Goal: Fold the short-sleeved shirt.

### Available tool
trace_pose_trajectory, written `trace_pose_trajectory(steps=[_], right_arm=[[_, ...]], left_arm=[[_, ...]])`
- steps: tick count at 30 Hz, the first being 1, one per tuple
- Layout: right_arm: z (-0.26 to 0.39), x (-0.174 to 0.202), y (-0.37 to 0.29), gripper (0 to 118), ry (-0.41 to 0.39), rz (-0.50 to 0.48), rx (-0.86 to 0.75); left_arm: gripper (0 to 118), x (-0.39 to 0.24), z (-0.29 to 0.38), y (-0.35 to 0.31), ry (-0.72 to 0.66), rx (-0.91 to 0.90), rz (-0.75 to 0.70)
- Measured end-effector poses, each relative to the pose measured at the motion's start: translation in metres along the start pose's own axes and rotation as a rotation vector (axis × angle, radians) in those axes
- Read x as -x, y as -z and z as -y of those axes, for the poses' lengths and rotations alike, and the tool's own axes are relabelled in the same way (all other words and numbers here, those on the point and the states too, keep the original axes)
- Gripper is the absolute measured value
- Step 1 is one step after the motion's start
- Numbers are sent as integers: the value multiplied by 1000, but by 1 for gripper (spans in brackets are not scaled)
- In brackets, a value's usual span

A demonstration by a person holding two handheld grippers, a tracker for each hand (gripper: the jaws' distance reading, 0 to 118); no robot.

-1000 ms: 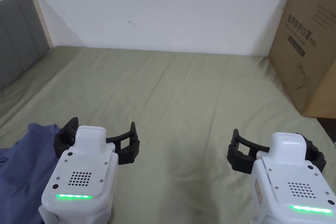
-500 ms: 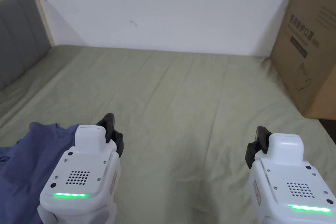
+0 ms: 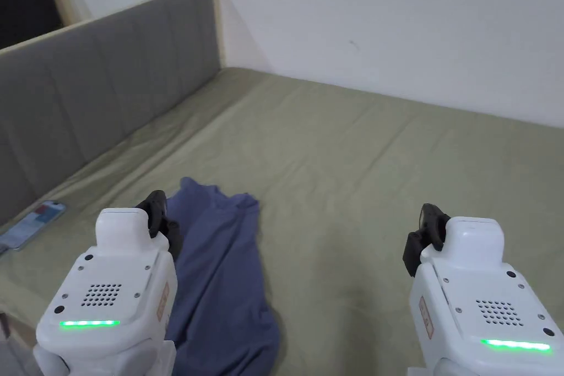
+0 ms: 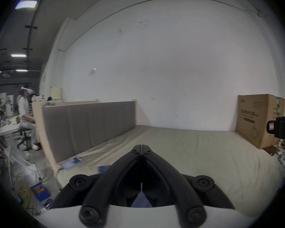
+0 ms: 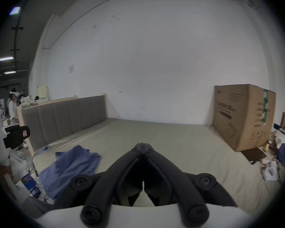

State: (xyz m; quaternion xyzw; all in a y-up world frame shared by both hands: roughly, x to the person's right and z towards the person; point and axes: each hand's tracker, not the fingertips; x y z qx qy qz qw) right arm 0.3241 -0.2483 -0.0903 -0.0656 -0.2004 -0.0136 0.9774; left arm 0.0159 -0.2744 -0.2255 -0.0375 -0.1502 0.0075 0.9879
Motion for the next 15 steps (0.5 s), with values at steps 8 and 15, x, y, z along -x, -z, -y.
trace_pose_trajectory(steps=[8, 15], right_arm=[[3, 74, 17, 0, -5, -195, 5], [6, 99, 19, 0, -13, -257, 16]], left_arm=[[0, 80, 0, -31, 1, 9, -174], [0, 101, 7, -44, -1, 32, -216]])
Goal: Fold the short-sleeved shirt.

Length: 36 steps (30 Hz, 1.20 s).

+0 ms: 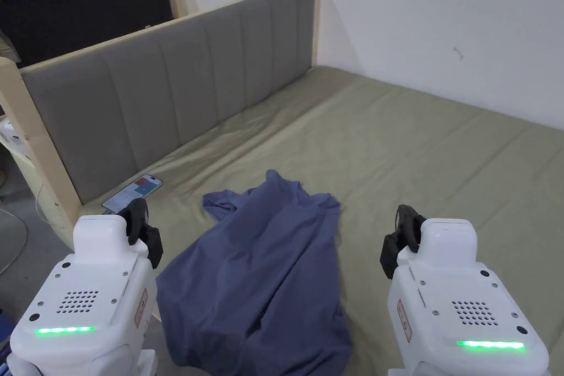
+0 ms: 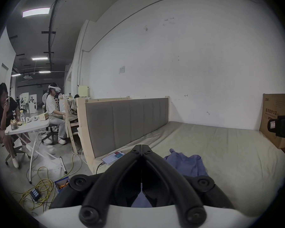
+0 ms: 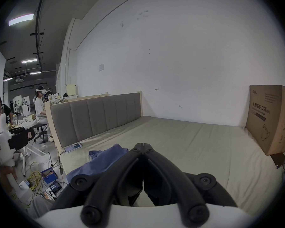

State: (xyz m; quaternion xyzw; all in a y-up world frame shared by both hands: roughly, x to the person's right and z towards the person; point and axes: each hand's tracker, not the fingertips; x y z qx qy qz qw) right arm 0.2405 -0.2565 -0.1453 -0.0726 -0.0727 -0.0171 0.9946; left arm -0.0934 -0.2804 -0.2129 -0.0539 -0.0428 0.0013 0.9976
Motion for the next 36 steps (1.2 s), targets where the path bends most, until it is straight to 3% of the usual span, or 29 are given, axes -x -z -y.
trace_pose_trajectory(steps=[8, 15, 17, 19, 21, 22, 32, 35, 36], right_arm=[[-1, -9, -2, 0, -8, 19, 4], [2, -31, -3, 0, -14, 71, 21], [3, -36, -3, 0, -17, 89, 27], [6, -43, -2, 0, -18, 107, 35], [8, -50, 0, 0, -18, 122, 46], [10, -54, 1, 0, -19, 131, 52], [32, -95, 11, 0, -20, 222, 135], [39, -108, 9, 0, -15, 249, 155], [41, -112, 9, 0, -13, 261, 161]], left_arm=[[0, -9, 1, 9, 18, 36, 36], [0, -40, 9, 65, -2, 309, 183], [7, -53, 16, 86, 27, 392, 198], [46, -67, 25, 110, 46, 499, 212], [103, -80, 38, 134, 39, 592, 232], [111, -86, 45, 146, 36, 639, 232], [109, -130, 123, 235, 32, 920, 235], [82, -136, 144, 247, 50, 993, 211], [81, -139, 150, 247, 64, 1009, 215]])
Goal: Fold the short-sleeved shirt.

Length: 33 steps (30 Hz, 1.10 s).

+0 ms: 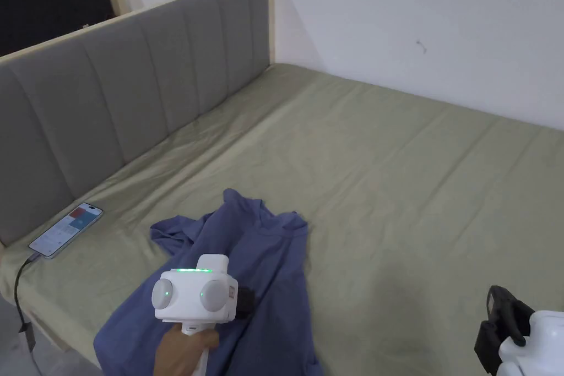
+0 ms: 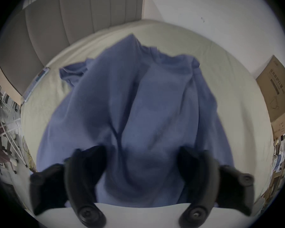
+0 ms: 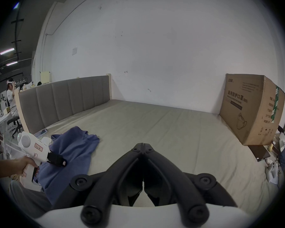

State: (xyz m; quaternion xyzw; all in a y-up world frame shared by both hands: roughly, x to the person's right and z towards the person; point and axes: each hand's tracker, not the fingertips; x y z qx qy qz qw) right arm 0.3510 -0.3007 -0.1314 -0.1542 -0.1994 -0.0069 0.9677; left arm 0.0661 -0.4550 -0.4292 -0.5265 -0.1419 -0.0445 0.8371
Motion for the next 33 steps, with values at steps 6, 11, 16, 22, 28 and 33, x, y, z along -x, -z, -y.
trace_pose_trajectory(steps=[6, 11, 16, 22, 28, 33], right_arm=[[6, -22, -2, 0, 32, 42, 24], [2, -37, -19, 0, 64, 59, 0], [-2, -54, -42, 0, 76, 78, -37], [-7, -79, -72, 0, 98, 116, -86], [-11, -109, -104, 0, 114, 184, -142], [-11, -137, -131, 0, 95, 277, -174]], left_arm=[[12, -8, 7, -19, 91, -82, -30], [7, 1, -2, -68, -86, -161, 163], [7, -33, -21, -147, 21, -297, 272], [6, -104, -55, -245, 158, -457, 447], [6, -192, -69, -299, 327, -503, 600], [6, -273, -63, -313, 440, -482, 710]])
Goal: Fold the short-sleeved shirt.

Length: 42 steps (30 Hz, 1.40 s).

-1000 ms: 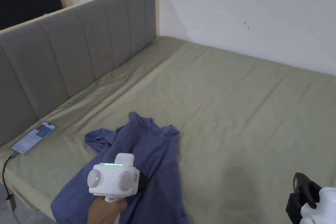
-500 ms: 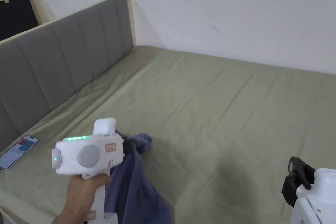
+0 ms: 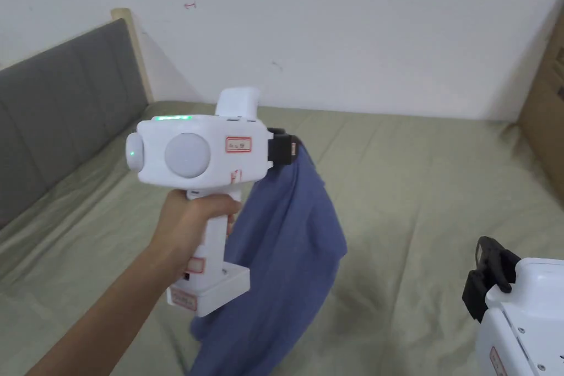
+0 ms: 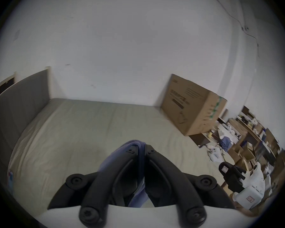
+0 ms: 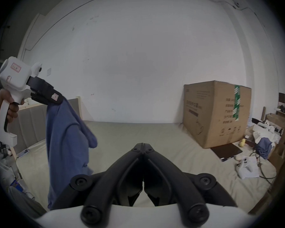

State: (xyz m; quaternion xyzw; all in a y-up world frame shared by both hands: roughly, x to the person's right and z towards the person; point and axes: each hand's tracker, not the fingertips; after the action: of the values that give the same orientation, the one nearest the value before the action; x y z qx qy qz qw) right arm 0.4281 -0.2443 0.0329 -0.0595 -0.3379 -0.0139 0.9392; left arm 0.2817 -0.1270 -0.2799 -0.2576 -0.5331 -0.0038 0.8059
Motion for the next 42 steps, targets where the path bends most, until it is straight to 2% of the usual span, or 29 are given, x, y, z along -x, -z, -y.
trace_pose_trajectory(steps=[5, 10, 12, 17, 22, 26, 31, 32, 33, 35, 36, 42], right_arm=[[-1, -37, -17, 0, -12, 99, -10], [5, -65, -26, 0, -29, 170, 14], [9, -71, -27, 0, -26, 186, 24], [19, -77, -26, 0, -10, 208, 52], [29, -73, -19, 0, 12, 195, 84], [35, -69, -14, 0, 24, 179, 106], [37, -66, -14, 0, 18, 171, 119], [36, -66, -14, 0, 17, 170, 119], [34, -65, -15, 0, 15, 168, 118], [29, -65, -17, 0, 12, 168, 106], [26, -64, -18, 0, 11, 168, 100], [3, -60, -22, 0, 11, 166, 42]], left_arm=[[6, -59, 13, 55, 51, 78, 126], [6, -95, 60, 103, 64, 199, 255], [6, -104, 82, 118, 85, 257, 261], [6, -98, 145, 157, 85, 429, 259], [6, -84, 214, 194, 145, 588, 115], [6, -69, 256, 218, 106, 703, 54], [7, -69, 254, 216, 50, 676, 36], [13, -69, 248, 212, 35, 667, 45], [36, -70, 241, 205, 7, 647, 67], [93, -73, 221, 188, -7, 562, 85], [110, -74, 210, 177, -2, 505, 89], [110, -70, 139, 99, 44, 174, 41]])
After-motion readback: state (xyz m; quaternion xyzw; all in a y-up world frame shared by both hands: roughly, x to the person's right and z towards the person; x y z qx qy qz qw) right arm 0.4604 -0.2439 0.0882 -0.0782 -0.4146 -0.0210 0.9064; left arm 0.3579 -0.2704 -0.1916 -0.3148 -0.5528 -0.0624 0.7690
